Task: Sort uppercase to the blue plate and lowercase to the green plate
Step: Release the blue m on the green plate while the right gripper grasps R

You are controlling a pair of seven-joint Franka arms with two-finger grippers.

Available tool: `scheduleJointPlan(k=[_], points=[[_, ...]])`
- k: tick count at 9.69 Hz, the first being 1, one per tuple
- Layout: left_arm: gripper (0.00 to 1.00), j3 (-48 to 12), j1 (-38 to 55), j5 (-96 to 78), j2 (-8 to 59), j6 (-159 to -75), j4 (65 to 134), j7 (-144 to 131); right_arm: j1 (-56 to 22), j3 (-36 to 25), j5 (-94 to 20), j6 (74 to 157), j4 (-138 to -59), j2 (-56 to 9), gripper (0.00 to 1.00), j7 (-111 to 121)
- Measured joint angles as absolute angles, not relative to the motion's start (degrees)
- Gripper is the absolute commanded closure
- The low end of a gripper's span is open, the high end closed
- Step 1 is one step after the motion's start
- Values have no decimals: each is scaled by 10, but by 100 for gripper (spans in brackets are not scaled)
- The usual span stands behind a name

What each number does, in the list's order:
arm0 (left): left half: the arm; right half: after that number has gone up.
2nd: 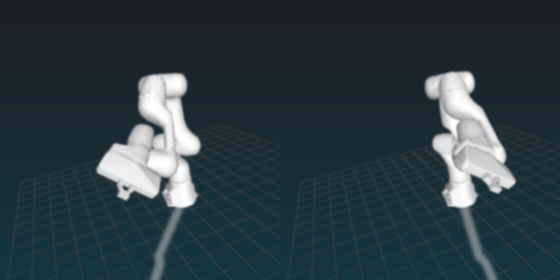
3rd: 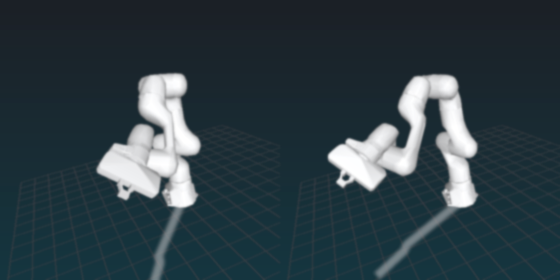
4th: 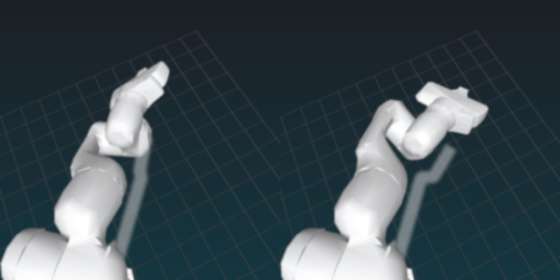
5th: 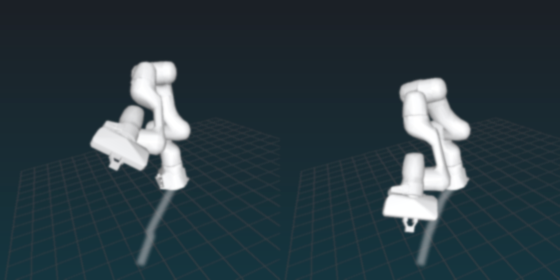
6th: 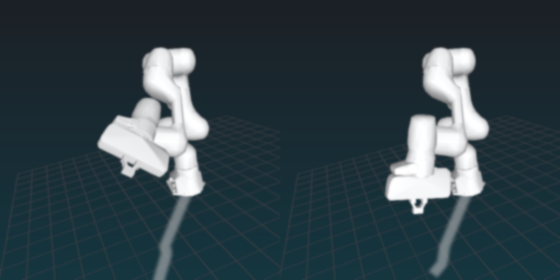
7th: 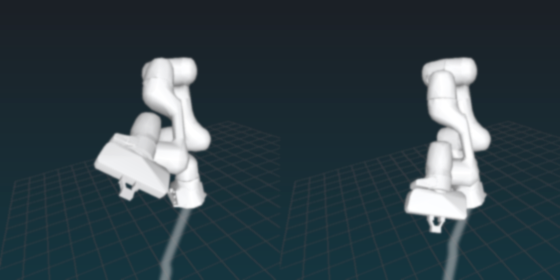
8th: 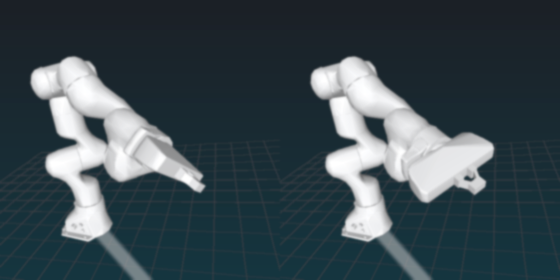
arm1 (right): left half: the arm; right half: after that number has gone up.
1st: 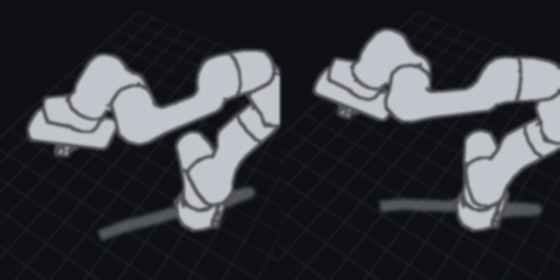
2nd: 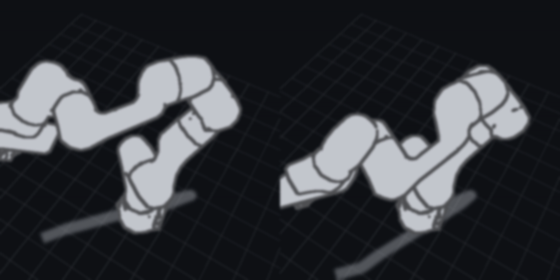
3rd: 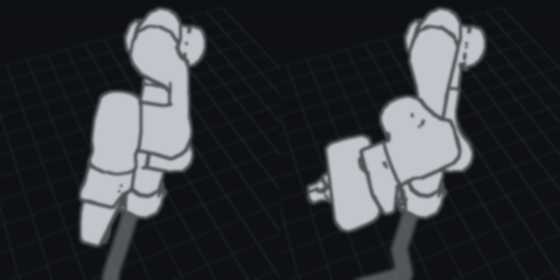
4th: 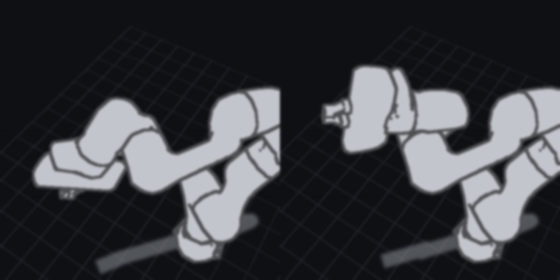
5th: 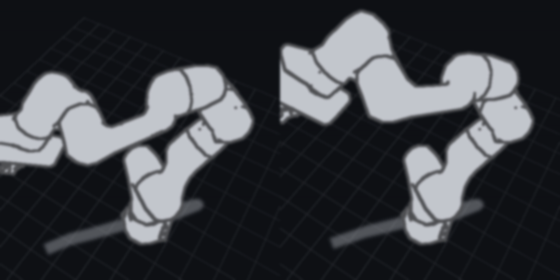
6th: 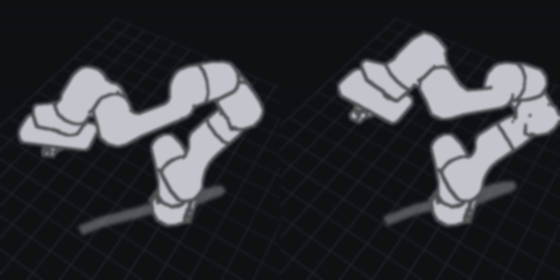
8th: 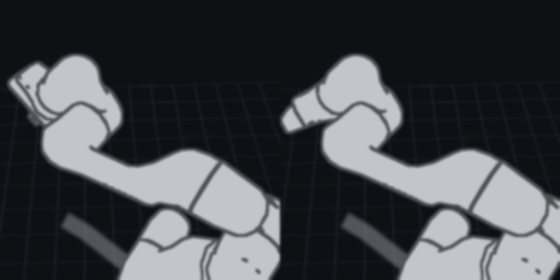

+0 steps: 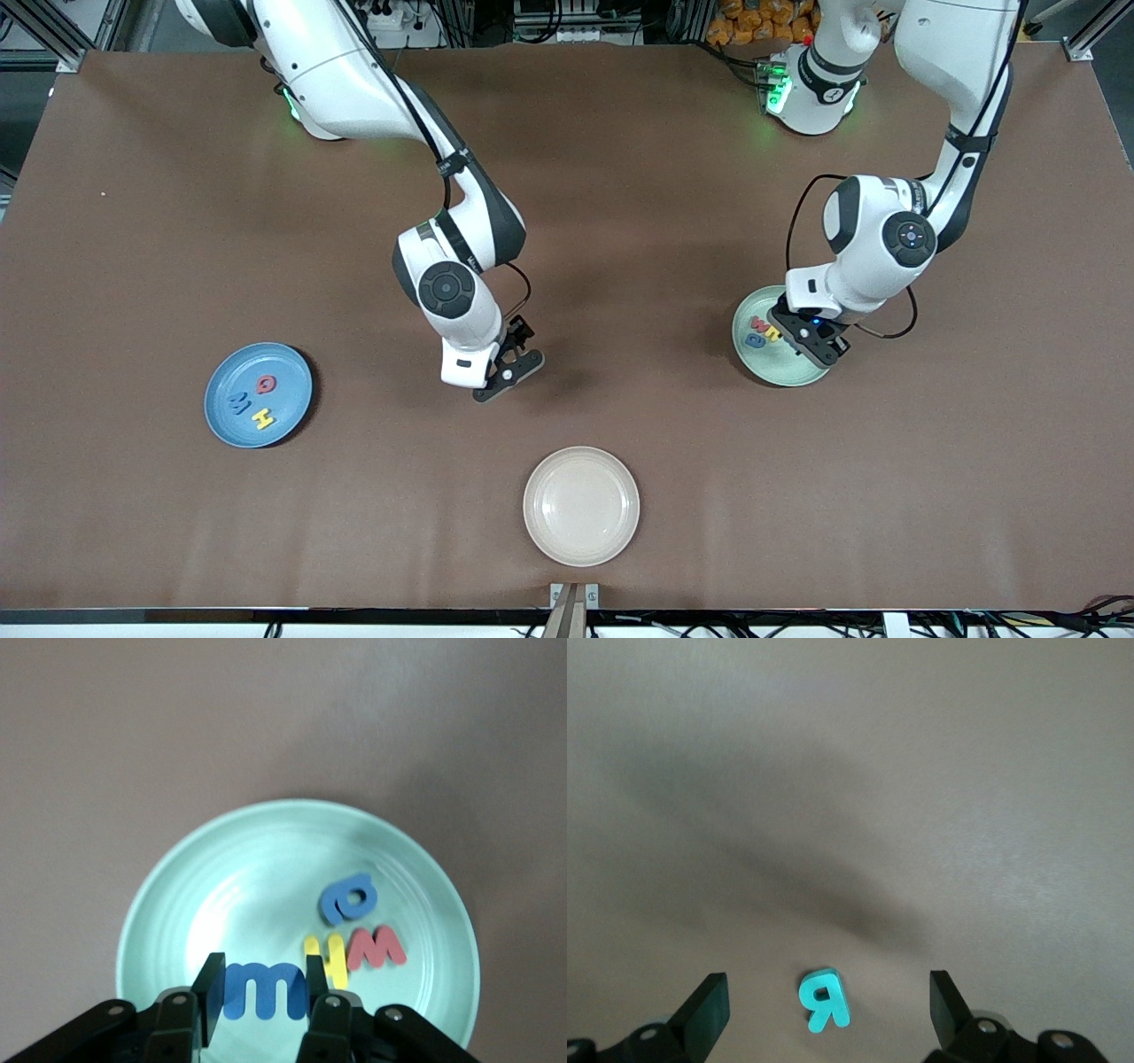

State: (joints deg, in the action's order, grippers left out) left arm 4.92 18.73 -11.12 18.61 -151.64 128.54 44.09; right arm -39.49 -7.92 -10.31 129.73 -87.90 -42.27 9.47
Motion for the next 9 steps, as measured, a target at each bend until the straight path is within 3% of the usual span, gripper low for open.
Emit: scheduleJointPlan(k=[1,2,4,9], points=[[100,47,188,-112,183,-1522,1294,441,-395,-79,-103,1297,-887,-423,0,123],[90,45,188,-112,182,-1525,1299,441,-393,-80,-103,1297,-897,-423,0,153],[0,44,188,-113,181,-1531,1308,441,-392,-80,-103,1298,-914,-424,0,175],[0,45,181,-115,180,-1535,1311,462,-406,-76,-103,1327,-922,-438,0,174]])
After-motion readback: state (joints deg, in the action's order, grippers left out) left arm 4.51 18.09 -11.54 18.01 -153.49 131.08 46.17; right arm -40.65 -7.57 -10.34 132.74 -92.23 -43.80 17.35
